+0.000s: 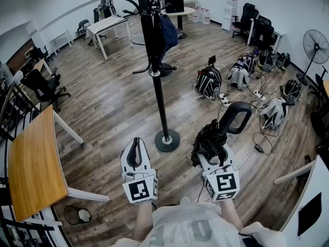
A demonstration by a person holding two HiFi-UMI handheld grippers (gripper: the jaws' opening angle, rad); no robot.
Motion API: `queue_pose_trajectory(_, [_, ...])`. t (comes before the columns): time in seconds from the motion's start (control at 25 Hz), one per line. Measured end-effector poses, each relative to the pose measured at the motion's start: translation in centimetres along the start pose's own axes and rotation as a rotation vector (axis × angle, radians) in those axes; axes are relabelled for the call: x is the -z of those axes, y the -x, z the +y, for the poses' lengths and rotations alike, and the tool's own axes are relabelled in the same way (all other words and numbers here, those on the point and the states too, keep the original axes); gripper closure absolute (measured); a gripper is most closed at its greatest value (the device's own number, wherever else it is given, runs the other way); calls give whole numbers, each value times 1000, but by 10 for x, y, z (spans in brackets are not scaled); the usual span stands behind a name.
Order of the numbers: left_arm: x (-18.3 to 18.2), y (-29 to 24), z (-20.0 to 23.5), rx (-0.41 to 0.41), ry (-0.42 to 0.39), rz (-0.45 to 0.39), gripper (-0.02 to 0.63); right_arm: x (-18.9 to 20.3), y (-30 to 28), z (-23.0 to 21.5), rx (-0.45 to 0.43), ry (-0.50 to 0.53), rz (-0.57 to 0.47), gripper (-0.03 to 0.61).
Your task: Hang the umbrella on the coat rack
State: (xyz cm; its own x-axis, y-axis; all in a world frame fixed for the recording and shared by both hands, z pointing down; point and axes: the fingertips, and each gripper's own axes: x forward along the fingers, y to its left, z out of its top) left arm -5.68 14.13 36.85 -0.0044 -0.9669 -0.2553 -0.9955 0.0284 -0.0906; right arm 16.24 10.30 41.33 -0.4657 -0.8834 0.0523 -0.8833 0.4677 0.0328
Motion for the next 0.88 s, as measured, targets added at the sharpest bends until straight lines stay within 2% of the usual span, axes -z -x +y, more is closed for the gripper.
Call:
queue_pose_trajectory(0.28, [11, -12, 7, -11, 17, 16, 571, 5, 2, -2, 14, -22, 13, 300])
queue_pose_trajectory(0.52, [20, -12, 0, 10, -15, 25, 571, 17, -1, -6, 17, -39, 19, 299])
queue_pose_trajectory(0.72, [31, -8, -2, -7, 19, 71, 571, 24, 0, -5, -23, -79, 29, 299])
queue_pose_trajectory(0.88, [39, -16, -11, 3, 28, 78, 571, 31, -7, -3, -57, -69, 54, 299])
